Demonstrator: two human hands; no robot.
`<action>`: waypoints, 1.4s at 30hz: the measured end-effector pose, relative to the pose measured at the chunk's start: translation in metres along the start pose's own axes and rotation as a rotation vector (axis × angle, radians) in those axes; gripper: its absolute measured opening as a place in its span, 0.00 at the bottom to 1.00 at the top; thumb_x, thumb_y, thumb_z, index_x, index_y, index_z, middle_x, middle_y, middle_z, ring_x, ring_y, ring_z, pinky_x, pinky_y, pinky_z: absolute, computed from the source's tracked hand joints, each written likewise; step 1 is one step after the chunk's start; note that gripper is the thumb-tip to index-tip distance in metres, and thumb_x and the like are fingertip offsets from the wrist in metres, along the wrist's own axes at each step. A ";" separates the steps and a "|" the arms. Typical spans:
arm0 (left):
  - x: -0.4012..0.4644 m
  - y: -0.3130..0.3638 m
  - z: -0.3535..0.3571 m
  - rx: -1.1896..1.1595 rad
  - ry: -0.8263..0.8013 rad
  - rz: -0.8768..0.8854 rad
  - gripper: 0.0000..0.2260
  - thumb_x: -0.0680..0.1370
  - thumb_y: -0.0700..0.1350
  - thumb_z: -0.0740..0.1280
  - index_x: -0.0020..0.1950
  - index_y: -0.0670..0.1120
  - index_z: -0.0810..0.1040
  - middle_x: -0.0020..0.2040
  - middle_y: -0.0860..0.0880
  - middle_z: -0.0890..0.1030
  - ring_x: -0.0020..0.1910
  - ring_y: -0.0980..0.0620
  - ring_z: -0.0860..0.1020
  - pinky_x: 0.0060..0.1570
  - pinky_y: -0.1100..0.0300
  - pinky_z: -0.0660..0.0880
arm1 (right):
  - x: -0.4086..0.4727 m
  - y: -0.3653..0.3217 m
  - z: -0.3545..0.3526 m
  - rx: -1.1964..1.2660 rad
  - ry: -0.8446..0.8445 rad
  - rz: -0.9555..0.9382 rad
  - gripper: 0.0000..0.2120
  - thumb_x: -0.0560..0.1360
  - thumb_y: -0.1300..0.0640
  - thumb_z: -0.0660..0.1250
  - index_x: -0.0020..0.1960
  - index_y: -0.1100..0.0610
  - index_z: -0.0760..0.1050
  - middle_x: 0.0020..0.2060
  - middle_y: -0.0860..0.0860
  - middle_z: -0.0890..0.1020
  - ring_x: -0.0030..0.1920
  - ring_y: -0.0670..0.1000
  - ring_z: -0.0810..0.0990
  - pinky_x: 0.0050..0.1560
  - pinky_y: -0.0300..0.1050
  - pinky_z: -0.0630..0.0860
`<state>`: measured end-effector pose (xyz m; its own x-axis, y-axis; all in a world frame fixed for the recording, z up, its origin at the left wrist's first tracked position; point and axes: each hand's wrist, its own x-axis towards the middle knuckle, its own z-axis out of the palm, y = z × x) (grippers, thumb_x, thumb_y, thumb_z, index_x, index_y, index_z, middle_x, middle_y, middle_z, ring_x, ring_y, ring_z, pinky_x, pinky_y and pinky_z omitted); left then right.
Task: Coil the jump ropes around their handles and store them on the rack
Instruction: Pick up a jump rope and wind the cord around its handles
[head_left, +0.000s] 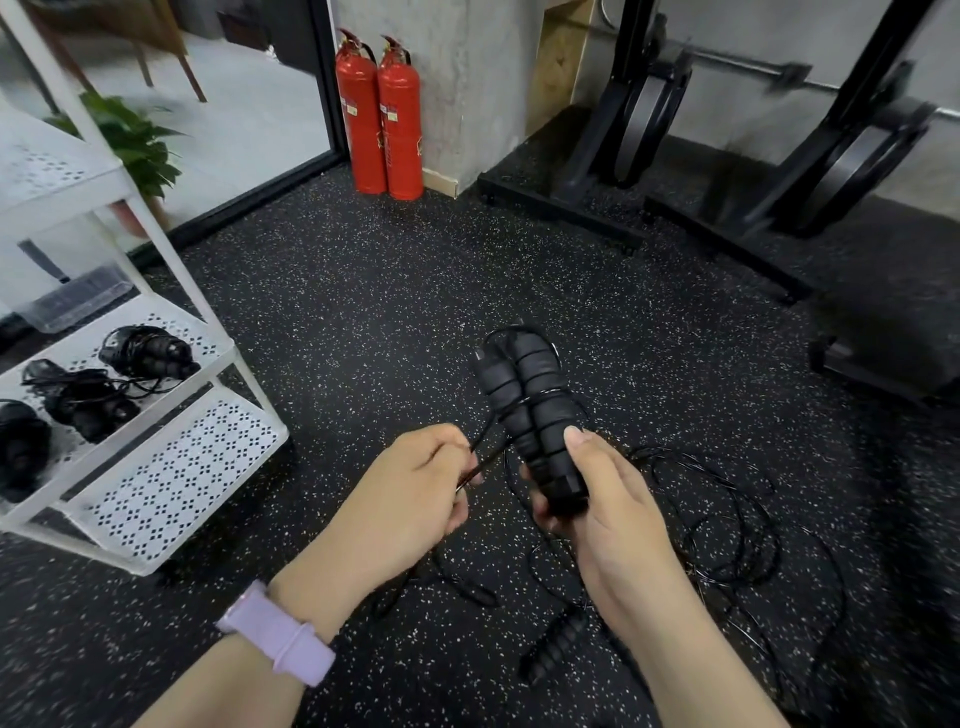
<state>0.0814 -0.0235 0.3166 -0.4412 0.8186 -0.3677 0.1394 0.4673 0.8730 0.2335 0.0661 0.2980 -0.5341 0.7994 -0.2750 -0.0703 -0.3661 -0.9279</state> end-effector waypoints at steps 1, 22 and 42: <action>0.001 -0.001 0.000 0.017 -0.011 0.028 0.14 0.85 0.46 0.56 0.45 0.50 0.77 0.23 0.50 0.74 0.19 0.55 0.65 0.20 0.67 0.62 | 0.000 0.000 0.000 0.005 -0.010 -0.001 0.14 0.75 0.43 0.66 0.49 0.51 0.85 0.40 0.56 0.84 0.33 0.49 0.76 0.32 0.39 0.73; -0.002 0.004 0.004 -0.079 0.074 0.054 0.19 0.79 0.31 0.58 0.32 0.47 0.69 0.20 0.57 0.71 0.19 0.61 0.70 0.26 0.68 0.68 | -0.010 -0.012 0.001 0.281 -0.512 0.364 0.21 0.79 0.43 0.56 0.50 0.56 0.81 0.33 0.57 0.74 0.24 0.47 0.62 0.27 0.39 0.58; 0.001 0.001 -0.011 -0.140 0.150 0.048 0.13 0.82 0.36 0.63 0.44 0.46 0.83 0.37 0.53 0.86 0.35 0.61 0.82 0.39 0.66 0.76 | -0.007 -0.019 -0.027 0.422 -0.805 0.668 0.24 0.75 0.44 0.63 0.59 0.63 0.77 0.33 0.58 0.77 0.22 0.47 0.70 0.24 0.36 0.69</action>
<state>0.0717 -0.0257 0.3209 -0.5659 0.7748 -0.2820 0.0433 0.3695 0.9282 0.2611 0.0805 0.3107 -0.9485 -0.1008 -0.3004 0.2352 -0.8593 -0.4542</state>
